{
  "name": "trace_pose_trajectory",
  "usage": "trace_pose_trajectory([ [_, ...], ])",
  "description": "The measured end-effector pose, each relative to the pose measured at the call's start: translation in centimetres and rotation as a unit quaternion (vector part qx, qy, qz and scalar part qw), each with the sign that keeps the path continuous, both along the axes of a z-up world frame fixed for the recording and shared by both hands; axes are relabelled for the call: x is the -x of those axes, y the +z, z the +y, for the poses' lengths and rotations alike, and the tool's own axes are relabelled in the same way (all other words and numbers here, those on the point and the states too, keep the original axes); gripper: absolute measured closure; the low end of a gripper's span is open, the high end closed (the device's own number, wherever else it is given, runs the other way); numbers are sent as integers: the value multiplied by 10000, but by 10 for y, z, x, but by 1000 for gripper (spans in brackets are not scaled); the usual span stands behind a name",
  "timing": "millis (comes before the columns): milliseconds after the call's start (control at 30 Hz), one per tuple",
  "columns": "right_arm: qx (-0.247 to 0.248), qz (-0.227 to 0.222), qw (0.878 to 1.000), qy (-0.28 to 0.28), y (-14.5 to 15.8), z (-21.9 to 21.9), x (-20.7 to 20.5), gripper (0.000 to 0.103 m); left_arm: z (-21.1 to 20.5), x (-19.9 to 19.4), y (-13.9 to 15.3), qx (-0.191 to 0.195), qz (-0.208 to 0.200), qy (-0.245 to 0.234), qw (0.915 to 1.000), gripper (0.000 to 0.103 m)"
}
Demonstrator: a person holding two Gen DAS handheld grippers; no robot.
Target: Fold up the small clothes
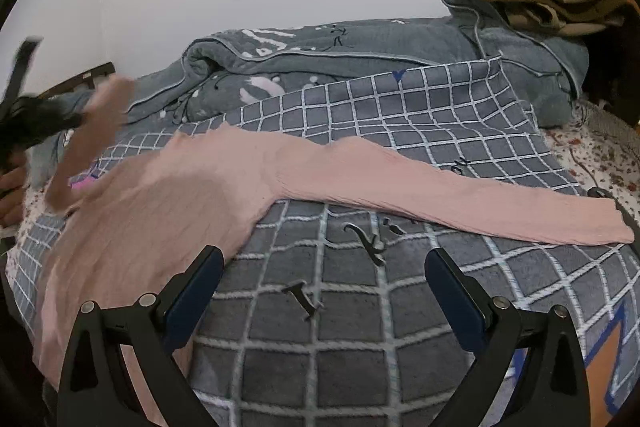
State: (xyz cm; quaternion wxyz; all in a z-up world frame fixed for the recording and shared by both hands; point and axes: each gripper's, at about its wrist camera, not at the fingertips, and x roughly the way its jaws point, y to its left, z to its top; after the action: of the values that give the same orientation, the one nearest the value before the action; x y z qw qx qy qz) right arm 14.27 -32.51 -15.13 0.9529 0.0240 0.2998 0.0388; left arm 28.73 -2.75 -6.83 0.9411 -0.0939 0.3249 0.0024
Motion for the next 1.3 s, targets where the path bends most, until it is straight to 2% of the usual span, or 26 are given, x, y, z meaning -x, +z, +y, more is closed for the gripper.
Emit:
trace_pose_trajectory([
  [167,351,-2,9994,30,-2,-1,6,4,-73,-7,-46,-92,413,-664,9969,98],
  [233,405,8,9992,50,-3,0,7,4,-89,-6,-64,-215,664,-900,9935,97],
  [300,401,3,9992,68,-4,1,5,4,-90,-5,-76,-116,920,-1086,9898,95],
  [400,328,-8,9994,112,-3,6,0,4,-64,-1,-80,306,1241,-1035,9864,86],
  [467,264,-29,9995,158,0,11,-7,4,-37,3,-75,495,1225,-836,9877,62],
  [500,241,-48,9995,182,2,14,-10,4,-22,9,-70,548,1097,-718,9898,54],
  [533,217,-82,9995,218,5,19,-14,4,-9,10,-67,570,996,-625,9914,35],
  [567,198,-110,9994,250,7,24,-17,4,7,16,-63,582,834,-482,9936,29],
  [667,168,-206,9989,385,13,39,-30,4,64,34,-57,460,597,85,9971,29],
  [833,145,-203,9982,546,20,62,-62,6,147,45,-69,358,714,878,9929,29],
  [933,153,-59,9977,662,20,74,-88,20,183,44,-82,520,803,1058,9898,29],
  [1000,90,224,9974,678,16,80,-112,30,197,41,-89,681,809,1017,9892,29],
  [1167,-120,1046,9930,539,-7,85,-161,33,198,44,-100,529,520,759,9943,26],
  [1233,-132,1461,9879,509,-23,88,-178,39,193,42,-102,455,444,666,9958,23],
  [1267,-102,1631,9854,479,-31,90,-184,59,193,40,-102,436,442,625,9961,22],
  [1300,72,1611,9860,417,-34,93,-184,75,192,39,-102,452,440,580,9963,22],
])
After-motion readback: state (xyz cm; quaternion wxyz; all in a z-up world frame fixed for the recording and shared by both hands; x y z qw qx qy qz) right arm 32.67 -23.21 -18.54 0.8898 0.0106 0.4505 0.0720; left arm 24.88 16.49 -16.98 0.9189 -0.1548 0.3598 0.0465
